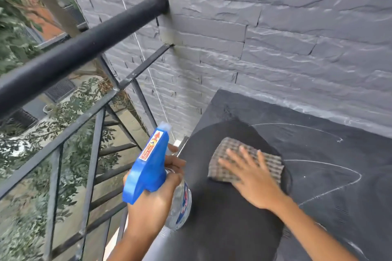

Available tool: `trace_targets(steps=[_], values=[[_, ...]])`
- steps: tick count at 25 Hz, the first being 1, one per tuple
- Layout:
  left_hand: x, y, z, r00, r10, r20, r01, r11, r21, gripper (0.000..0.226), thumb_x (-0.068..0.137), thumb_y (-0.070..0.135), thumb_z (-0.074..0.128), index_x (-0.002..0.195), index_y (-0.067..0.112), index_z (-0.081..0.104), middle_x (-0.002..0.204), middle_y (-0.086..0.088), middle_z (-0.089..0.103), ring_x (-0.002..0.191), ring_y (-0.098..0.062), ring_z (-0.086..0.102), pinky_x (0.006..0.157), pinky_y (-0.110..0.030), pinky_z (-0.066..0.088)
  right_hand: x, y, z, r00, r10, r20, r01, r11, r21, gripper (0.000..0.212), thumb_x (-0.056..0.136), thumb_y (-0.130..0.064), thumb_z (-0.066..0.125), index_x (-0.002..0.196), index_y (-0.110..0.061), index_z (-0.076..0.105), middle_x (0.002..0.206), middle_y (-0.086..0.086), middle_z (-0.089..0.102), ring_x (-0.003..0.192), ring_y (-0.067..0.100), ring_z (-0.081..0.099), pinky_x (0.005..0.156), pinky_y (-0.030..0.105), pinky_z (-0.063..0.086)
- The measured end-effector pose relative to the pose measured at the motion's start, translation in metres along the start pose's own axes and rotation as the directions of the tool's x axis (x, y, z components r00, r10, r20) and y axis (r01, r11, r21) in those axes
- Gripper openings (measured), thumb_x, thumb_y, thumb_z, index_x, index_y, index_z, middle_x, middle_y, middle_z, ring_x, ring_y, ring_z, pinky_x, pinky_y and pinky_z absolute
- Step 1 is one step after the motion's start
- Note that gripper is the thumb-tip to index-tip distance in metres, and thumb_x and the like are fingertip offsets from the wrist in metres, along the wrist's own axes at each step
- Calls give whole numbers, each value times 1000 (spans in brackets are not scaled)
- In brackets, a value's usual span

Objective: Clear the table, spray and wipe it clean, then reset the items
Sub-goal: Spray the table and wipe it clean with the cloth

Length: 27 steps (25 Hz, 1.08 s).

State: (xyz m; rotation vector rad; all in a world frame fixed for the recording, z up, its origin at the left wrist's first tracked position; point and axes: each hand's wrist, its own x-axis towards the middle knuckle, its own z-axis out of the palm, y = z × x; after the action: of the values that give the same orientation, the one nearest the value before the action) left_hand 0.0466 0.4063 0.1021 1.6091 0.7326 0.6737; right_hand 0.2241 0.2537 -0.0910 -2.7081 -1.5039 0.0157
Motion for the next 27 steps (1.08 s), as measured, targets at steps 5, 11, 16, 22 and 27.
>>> trace_targets(steps=[5,11,16,22,27], values=[[-6,-17,1,996,37,-78,-41,998,-55,28,48,34,57,73,42,67,72,10,70,70,-8,63,81,-32,49,107,21,-18,852,510,122,-524,838,151,53,97,-50,23,147,-41,6,159,-4,-5,144,32,-10,106,70,-4],[-9,-10,2,995,-21,-97,14,997,-78,32,45,33,58,69,12,64,68,-1,67,69,-10,62,74,-23,48,106,-74,-11,996,-3,86,-8,992,123,55,95,-58,14,147,-41,4,158,-4,-6,143,35,-9,104,66,-15],[15,-32,0,956,-259,139,246,964,104,27,69,-20,66,54,-4,50,57,-11,50,31,4,48,70,-28,43,14,-27,3,1000,-18,-13,19,1000,21,55,91,-58,18,144,-49,6,154,-12,17,143,27,14,112,59,4],[33,-2,20,989,84,126,-84,996,-4,22,47,30,61,68,28,66,66,5,69,66,-7,64,68,-15,47,99,65,-20,857,501,121,-513,850,119,54,97,-54,15,147,-41,1,159,-4,-6,144,28,-11,110,65,-4],[83,-1,58,994,78,77,-76,997,-34,37,56,6,55,67,38,68,66,8,69,70,-13,64,75,-25,50,145,6,-21,941,316,122,-330,937,117,57,97,-53,18,149,-34,2,159,1,-6,143,35,-12,106,67,-9]])
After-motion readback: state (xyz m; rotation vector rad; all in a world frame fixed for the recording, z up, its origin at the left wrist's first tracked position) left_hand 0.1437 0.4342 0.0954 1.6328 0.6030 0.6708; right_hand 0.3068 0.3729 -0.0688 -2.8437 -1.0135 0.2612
